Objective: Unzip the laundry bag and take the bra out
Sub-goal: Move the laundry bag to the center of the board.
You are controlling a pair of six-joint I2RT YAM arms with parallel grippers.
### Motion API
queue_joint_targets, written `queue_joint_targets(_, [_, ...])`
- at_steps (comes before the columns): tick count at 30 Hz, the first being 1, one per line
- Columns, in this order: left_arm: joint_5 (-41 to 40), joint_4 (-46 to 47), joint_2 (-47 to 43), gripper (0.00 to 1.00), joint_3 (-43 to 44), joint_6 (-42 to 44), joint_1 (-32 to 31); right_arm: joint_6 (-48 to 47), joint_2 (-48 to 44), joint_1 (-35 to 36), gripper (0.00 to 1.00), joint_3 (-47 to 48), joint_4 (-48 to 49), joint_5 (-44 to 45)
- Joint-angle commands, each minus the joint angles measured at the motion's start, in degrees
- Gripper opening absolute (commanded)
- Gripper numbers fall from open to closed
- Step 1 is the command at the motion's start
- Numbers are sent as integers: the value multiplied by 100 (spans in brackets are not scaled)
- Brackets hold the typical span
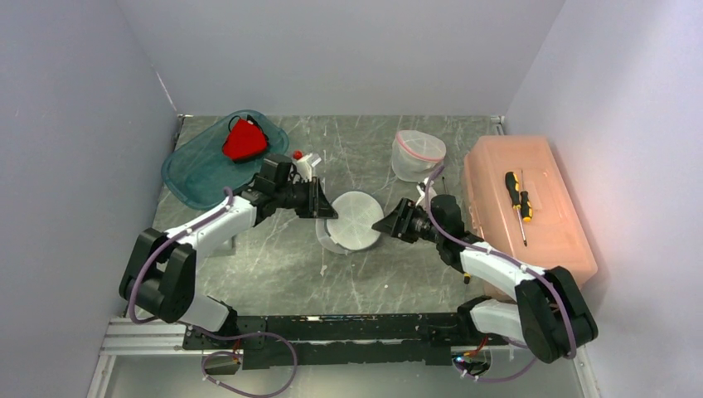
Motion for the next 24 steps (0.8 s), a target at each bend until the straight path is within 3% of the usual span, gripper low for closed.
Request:
queue_joint_targets(1, [-18, 256, 70, 22, 156, -28, 9, 140, 166, -19, 54, 144, 591, -183])
queue_joint_targets(3, [-43, 324, 35, 29, 95, -74, 9, 225, 206, -19, 41, 129, 686, -226])
queue_joint_targets(7, [-238, 340, -260, 55, -86, -241, 10, 596, 188, -16, 17, -2, 1026, -323])
queue_joint_targets(9, [-409, 295, -535, 81, -238, -406, 12, 775, 110, -10, 2, -82, 1176, -289])
queue_joint_targets(10, [-498, 271, -687, 91, -327, -560, 9, 855, 71, -2, 0, -116, 1212, -261])
queue_joint_targets(17, [-1200, 161, -1923, 94, -1195, -1974, 0, 1182, -77, -19, 0, -275, 1426, -148])
queue_joint_targets(24, [-1008, 1101, -2317, 94, -2074, -3263, 0, 1269, 204, -49, 0, -329, 1816, -360])
